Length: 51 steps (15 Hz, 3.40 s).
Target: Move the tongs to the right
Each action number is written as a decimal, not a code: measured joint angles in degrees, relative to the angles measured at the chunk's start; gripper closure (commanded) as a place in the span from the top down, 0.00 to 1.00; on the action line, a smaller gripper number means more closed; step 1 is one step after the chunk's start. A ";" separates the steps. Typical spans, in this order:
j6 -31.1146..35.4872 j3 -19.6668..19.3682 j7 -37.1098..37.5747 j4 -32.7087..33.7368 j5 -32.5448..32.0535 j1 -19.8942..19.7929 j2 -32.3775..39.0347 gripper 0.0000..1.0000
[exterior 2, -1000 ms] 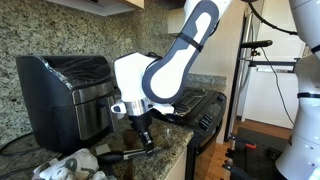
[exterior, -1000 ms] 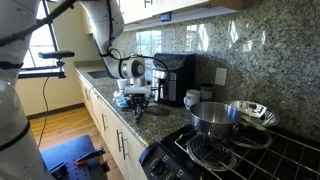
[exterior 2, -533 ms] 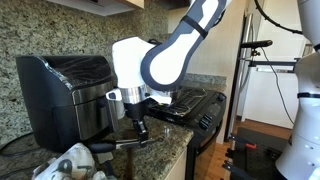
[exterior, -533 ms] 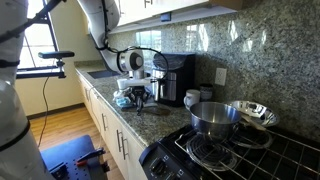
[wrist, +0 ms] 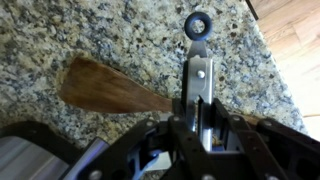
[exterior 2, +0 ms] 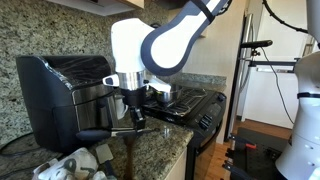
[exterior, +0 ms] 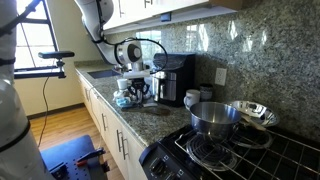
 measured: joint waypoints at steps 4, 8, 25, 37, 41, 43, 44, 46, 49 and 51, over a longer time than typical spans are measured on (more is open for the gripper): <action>-2.48 0.23 0.00 -0.04 0.24 0.73 -1.58 0.09; -9.07 0.57 0.00 -0.58 2.26 0.97 -3.79 0.09; -21.49 -5.44 8.99 -8.00 10.96 -2.80 -13.36 0.09; -11.23 -8.05 22.78 -7.34 10.94 -4.72 -8.37 0.09; -9.05 -9.54 23.87 -5.41 10.88 -5.22 -5.27 0.09; -8.87 -10.09 24.13 -4.22 10.88 -5.61 -4.00 0.09; -8.72 -10.38 24.39 -3.70 10.88 -5.80 -3.51 0.09; -8.62 -11.08 25.02 -2.80 10.88 -6.04 -2.77 0.09; -8.40 -11.89 25.17 -1.98 10.88 -6.60 -2.11 0.09; -8.26 -12.43 25.23 -1.72 10.88 -6.86 -1.75 0.09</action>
